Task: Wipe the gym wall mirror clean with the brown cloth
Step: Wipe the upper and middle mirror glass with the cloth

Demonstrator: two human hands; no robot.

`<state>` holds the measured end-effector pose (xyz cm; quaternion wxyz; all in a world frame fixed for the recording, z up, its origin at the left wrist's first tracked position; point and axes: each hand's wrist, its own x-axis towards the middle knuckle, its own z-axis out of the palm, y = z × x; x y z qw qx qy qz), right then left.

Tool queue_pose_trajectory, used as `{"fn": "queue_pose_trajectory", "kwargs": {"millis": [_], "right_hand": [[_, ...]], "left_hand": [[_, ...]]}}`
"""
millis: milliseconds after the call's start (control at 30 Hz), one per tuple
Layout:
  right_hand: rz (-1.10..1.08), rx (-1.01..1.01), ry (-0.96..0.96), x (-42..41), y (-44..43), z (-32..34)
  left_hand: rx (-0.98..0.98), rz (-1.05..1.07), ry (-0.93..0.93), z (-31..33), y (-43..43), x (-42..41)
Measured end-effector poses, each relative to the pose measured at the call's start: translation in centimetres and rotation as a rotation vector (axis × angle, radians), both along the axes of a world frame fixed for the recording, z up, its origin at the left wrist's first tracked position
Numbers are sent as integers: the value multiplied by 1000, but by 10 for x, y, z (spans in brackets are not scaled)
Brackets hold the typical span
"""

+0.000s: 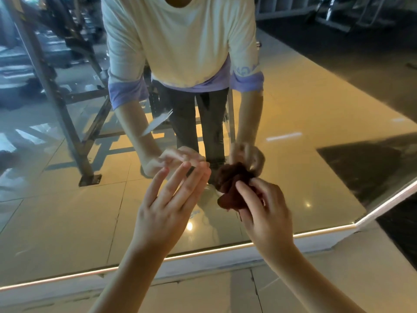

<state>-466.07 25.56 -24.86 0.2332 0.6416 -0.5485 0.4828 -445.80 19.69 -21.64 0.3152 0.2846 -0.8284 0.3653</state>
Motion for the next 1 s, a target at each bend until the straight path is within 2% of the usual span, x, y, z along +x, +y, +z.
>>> {"fn": "queue_pose_trajectory", "kwargs": {"millis": [67, 167, 233, 267, 367, 433, 567, 633, 733, 800, 933, 1000], "right_hand": [[6, -8, -4, -3, 0, 8], [-50, -131, -266, 0, -2, 38], [-67, -167, -339, 12, -6, 44], [-67, -155, -310, 20, -7, 40], [-13, -47, -66, 30, -5, 23], [-9, -49, 13, 23, -4, 30], [-125, -186, -229, 22, -10, 62], [-126, -175, -234, 40, -12, 55], [-23, -59, 64, 56, -8, 22], [-3, -37, 107, 47, -4, 23], [-138, -161, -243, 38, -12, 63], [-135, -175, -248, 51, -15, 67]], "left_hand": [[-7, -5, 7, 1, -1, 5], [-30, 18, 63, 4, -4, 16], [-33, 42, 101, 5, -6, 24], [-23, 50, 111, 5, -7, 28], [9, 60, 130, 7, -7, 38], [16, 67, 144, 11, -8, 44], [27, 129, 202, 25, -8, 50], [34, 161, 211, 30, -8, 53], [36, 183, 209, 35, -7, 57], [45, 165, 197, 37, -8, 61], [51, 155, 178, 39, -9, 66], [47, 155, 185, 40, -8, 65]]}}
